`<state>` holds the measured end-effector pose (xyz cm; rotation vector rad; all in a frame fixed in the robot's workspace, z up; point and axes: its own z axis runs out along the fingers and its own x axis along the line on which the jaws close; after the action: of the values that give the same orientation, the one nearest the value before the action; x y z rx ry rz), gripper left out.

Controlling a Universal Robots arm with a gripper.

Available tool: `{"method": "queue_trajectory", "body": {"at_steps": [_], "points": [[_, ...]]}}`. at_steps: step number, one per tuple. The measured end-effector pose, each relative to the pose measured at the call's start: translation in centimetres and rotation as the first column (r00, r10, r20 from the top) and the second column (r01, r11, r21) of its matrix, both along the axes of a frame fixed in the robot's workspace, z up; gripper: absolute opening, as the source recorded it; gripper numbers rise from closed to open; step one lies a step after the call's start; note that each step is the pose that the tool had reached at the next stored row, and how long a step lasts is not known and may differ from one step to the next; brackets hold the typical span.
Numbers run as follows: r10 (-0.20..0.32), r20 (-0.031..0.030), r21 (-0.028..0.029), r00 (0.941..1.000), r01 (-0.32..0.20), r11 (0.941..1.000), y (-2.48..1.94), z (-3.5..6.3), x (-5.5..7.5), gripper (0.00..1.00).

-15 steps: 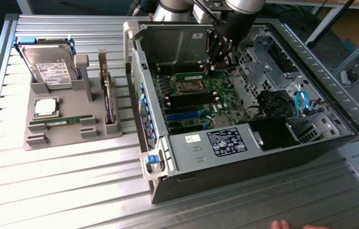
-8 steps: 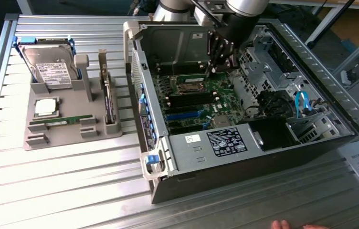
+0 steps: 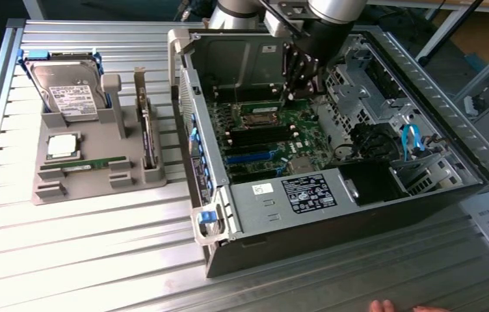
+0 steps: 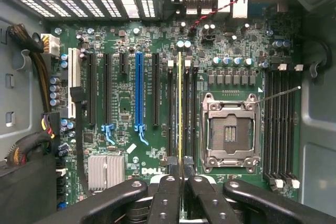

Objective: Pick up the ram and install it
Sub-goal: 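Insert the ram into the slot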

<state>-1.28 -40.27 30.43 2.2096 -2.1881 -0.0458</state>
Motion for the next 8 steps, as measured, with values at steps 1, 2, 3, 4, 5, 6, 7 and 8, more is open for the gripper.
{"method": "queue_trajectory", "body": {"at_steps": [1,2,3,4,5,6,7,8], "points": [[0.0,0.0,0.0,1.0,0.0,1.0,0.0,-0.16,0.0,0.12],[0.0,0.0,0.0,1.0,0.0,1.0,0.0,-0.38,0.0,0.12],[0.0,0.0,0.0001,1.0,0.0,1.0,0.0,-0.51,0.0,0.12],[0.0,0.0,0.0001,1.0,0.0,1.0,0.0,-0.64,0.0,0.12],[0.0,0.0,0.0,1.0,0.0,1.0,-0.01,-0.8,0.0,0.12],[0.0,-0.0001,-0.0001,1.0,0.0,1.0,-0.01,-0.95,0.0,0.12],[0.0,0.0,0.0,1.0,0.0,1.0,-0.01,-1.13,0.0,0.12],[0.0,0.0,0.0,1.0,0.0,1.0,-0.01,-1.28,0.0,0.12]]}}
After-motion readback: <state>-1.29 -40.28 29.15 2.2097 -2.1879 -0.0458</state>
